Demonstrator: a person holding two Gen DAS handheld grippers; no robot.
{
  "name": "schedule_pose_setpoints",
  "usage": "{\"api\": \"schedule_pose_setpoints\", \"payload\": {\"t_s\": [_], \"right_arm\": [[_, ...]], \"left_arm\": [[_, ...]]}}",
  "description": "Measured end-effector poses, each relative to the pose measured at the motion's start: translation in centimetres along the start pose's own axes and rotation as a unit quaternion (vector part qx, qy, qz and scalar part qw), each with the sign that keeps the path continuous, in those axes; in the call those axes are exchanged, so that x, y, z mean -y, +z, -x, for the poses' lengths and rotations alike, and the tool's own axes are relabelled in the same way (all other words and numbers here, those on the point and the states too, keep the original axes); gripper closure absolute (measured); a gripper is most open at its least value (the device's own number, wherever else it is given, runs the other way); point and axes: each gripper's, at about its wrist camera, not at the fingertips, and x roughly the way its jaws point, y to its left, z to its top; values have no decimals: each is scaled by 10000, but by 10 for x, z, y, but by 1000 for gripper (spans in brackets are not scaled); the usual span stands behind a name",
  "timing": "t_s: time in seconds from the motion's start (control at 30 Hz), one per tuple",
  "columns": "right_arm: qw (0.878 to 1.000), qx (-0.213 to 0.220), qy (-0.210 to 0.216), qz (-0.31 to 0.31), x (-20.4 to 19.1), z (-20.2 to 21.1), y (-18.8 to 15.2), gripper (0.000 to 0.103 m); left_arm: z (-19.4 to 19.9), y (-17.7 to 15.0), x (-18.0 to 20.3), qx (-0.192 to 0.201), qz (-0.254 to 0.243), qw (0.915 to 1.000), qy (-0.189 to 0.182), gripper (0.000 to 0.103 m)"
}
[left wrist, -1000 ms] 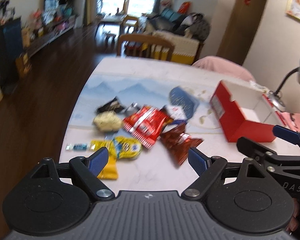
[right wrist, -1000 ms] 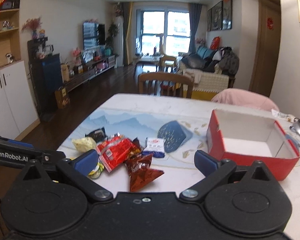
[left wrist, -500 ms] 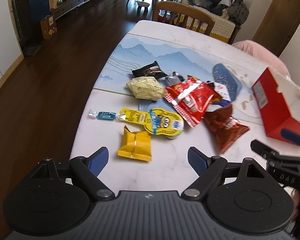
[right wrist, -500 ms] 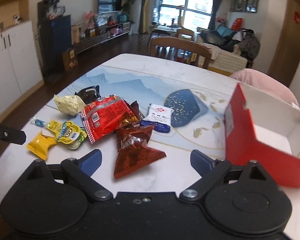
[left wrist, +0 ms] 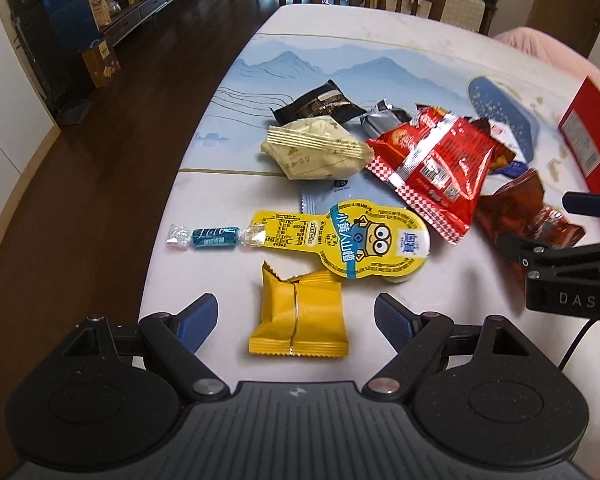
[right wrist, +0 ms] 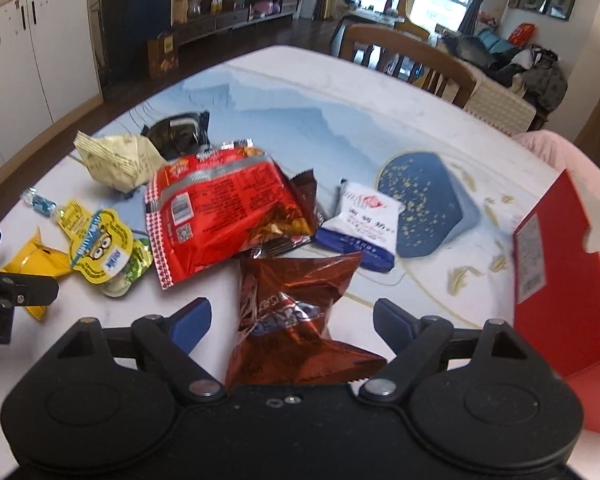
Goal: Organize snacks
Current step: 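Grasp the yellow wafer packet with the left tool while the right tool grasps the brown foil bag, then carry the yellow packet and brown foil bag over the red box with both tools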
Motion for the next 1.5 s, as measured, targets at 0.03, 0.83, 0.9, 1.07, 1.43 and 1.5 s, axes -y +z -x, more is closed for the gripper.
{"api": "schedule_pose_setpoints", "payload": {"t_s": [0.03,0.83,0.9,1.07,1.43,1.5], "right_arm": [[10000,-33,-6,-10,1,-4,1,17],[9988,-10,233,-423,9,-1,-2,58],[9985,15,237,-497,11,5,-4,60],[9975,66,236,-665,18,18,-14,64],[9939,129,343,-1040,27,51,-41,68],[9926,210,385,-1135,30,62,-43,69]], "left_arm": [[-3,0,0,-22,-22,10000,22,17],[-15,-1,-3,-193,4,9998,-67,57],[-13,-2,-5,-208,71,9997,-101,57],[-7,-8,-9,-235,154,9995,-160,57],[20,-26,0,-199,83,9989,-407,57],[27,-26,5,-154,38,9987,-484,57]]}}
